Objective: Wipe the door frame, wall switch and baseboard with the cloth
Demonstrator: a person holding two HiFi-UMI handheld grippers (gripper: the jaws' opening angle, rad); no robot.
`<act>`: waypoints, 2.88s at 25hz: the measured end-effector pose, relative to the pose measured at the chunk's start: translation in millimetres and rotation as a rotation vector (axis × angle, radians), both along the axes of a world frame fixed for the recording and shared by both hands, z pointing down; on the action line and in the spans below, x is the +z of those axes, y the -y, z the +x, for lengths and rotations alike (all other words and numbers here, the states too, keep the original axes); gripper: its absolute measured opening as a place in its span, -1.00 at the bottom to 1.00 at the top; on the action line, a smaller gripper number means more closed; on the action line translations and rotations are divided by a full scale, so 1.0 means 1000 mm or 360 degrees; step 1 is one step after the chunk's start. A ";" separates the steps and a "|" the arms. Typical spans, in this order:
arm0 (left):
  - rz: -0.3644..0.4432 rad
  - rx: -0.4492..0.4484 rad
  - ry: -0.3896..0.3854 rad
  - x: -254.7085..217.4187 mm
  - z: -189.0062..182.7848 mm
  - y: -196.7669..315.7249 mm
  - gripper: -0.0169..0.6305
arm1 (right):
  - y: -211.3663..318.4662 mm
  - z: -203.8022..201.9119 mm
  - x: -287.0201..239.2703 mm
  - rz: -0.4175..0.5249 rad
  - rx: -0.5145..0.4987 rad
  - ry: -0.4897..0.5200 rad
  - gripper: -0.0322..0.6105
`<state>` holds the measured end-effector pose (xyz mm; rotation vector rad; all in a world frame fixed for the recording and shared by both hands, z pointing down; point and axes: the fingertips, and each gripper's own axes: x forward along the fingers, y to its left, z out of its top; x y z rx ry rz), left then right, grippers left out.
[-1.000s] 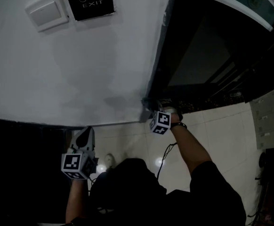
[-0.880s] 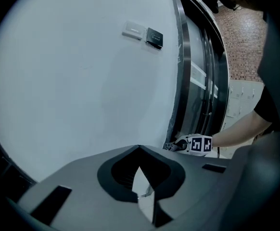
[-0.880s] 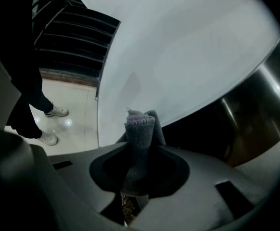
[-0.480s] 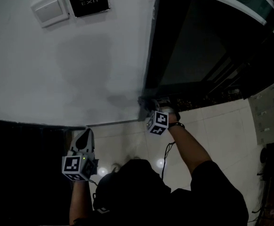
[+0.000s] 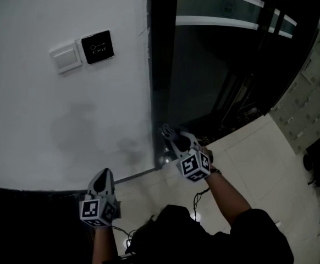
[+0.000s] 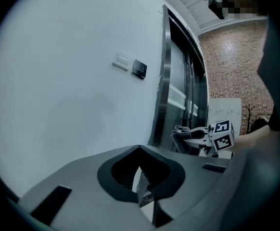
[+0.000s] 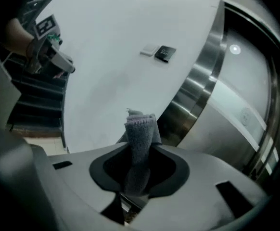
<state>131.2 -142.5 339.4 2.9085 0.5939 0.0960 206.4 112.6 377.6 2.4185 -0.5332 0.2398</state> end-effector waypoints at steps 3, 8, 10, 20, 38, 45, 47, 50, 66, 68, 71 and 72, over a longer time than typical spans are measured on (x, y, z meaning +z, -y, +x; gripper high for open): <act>-0.0062 0.0075 -0.0060 -0.010 -0.009 -0.011 -0.95 | -0.020 -0.036 -0.023 0.0321 0.0120 -0.0026 -0.60; -0.0090 0.0184 -0.0080 -0.007 -0.013 -0.037 -0.95 | -0.065 -0.076 -0.053 0.0652 0.0249 -0.0049 -0.60; -0.0087 0.0216 -0.0083 -0.006 -0.015 -0.057 -0.95 | -0.091 -0.085 -0.060 0.0689 0.0273 -0.0087 -0.60; -0.0041 0.0203 -0.0247 -0.030 -0.003 -0.234 -0.95 | -0.244 -0.091 -0.085 0.0540 0.0140 -0.0312 -0.60; 0.0054 0.0258 -0.0196 -0.024 0.115 -0.487 -0.95 | -0.410 0.011 -0.114 0.0404 -0.0237 -0.0272 -0.60; 0.0061 0.0119 -0.0334 -0.057 0.204 -0.503 -0.95 | -0.429 0.118 -0.141 0.0458 -0.0401 -0.0315 -0.60; 0.0074 0.0031 -0.0384 -0.070 0.212 -0.493 -0.95 | -0.416 0.144 -0.148 0.0497 -0.0494 -0.0321 -0.60; 0.0128 -0.0128 -0.0402 -0.080 0.216 -0.467 -0.95 | -0.373 0.180 -0.155 0.0451 -0.0723 -0.0355 -0.60; 0.0298 -0.1478 -0.0275 -0.088 0.128 -0.393 -0.95 | -0.140 0.180 -0.236 0.0058 -0.2150 -0.1453 -0.60; 0.0198 -0.1605 -0.0279 -0.084 0.106 -0.391 -0.95 | -0.129 0.174 -0.251 0.0106 -0.2203 -0.1479 -0.60; 0.0111 -0.1760 -0.0218 -0.075 0.081 -0.382 -0.95 | -0.113 0.176 -0.273 0.0133 -0.2193 -0.1486 -0.60; 0.0124 -0.1790 -0.0201 -0.074 0.075 -0.380 -0.95 | -0.108 0.179 -0.281 0.0145 -0.2178 -0.1482 -0.60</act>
